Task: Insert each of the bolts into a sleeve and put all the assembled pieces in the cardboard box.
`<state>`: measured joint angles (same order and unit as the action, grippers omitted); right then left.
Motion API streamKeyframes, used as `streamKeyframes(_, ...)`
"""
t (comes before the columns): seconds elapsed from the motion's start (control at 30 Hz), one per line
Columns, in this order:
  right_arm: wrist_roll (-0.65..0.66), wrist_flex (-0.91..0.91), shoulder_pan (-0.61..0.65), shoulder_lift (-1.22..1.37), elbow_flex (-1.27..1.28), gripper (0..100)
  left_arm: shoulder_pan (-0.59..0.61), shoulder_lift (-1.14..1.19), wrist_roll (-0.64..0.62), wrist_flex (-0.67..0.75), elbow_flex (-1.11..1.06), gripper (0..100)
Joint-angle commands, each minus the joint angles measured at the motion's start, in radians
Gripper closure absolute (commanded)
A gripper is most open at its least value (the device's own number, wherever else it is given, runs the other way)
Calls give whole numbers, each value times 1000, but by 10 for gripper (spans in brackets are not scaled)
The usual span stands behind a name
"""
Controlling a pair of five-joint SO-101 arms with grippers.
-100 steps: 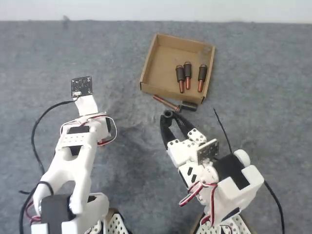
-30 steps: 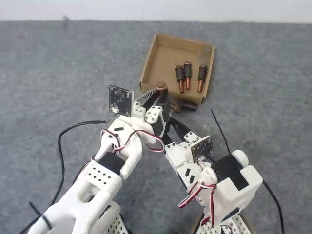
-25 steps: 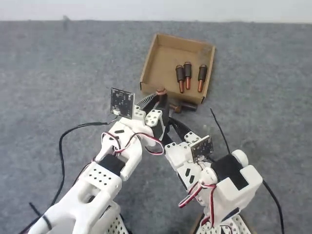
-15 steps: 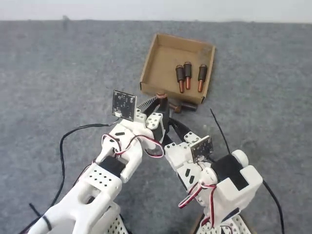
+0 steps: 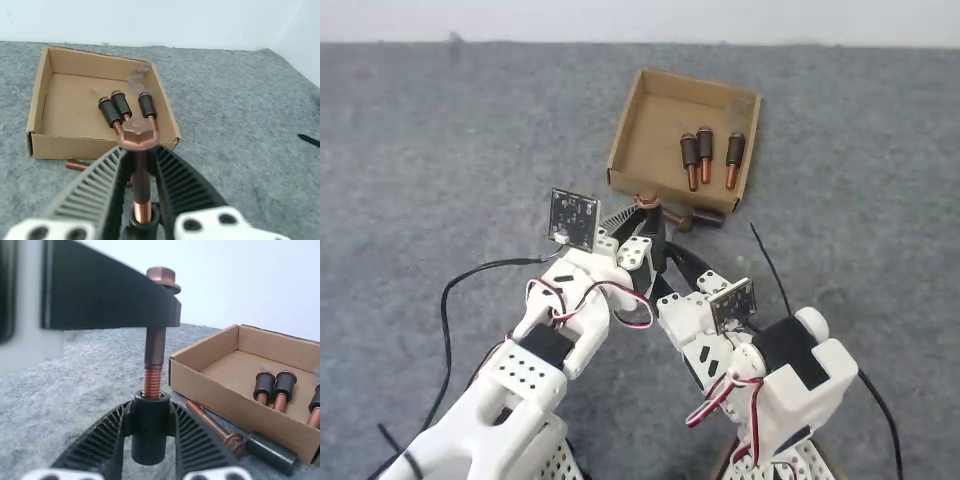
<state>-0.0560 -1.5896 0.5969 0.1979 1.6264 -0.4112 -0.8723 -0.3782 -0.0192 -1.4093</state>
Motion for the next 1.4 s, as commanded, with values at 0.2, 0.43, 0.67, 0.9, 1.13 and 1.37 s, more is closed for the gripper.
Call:
streamKeyframes(0.2, -2, -35, -31, -15, 25, 991, -44, -81, 9, -193, -10, 989)
streamKeyframes(0.43, -2, -35, -38, -15, 25, 991, -46, -80, 9, -193, -53, 989)
streamKeyframes(0.67, -2, -35, -47, -18, 25, 991, -46, -86, 9, -193, -87, 987)
streamKeyframes(0.9, -2, -35, -48, -13, 25, 991, -46, -89, 6, -195, -87, 987)
streamKeyframes(1.13, -2, -35, -48, -12, 25, 991, -46, -87, -20, -199, -88, 899)
streamKeyframes(1.37, -2, -35, -48, -12, 25, 991, -46, -89, -35, -199, -96, 885)
